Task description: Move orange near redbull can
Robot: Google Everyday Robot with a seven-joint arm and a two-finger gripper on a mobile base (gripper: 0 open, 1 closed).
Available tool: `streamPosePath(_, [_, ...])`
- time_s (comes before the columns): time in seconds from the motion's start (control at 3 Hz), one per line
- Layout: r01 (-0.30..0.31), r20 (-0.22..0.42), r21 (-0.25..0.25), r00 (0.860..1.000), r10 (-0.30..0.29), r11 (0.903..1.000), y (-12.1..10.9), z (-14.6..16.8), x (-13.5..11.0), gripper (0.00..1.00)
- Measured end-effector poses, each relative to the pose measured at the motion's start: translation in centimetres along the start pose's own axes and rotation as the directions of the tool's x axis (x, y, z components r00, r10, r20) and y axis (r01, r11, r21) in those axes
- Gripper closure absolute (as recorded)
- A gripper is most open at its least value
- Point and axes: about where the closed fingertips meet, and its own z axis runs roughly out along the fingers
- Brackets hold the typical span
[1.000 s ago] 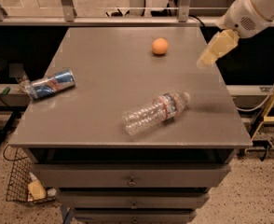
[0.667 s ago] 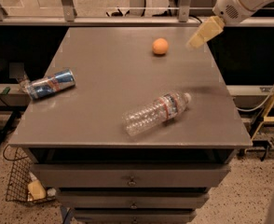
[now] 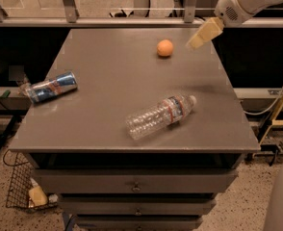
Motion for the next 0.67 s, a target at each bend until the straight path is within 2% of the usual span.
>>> streamPosePath(0.33, [-0.020,0.014,0.018,1.000,0.020,0.9996,0.0,3.6,-1.3,0.00])
streamPosePath(0.67, [-0.054,0.020,0.106,0.998,0.053,0.9929,0.1,7.2,-2.0,0.00])
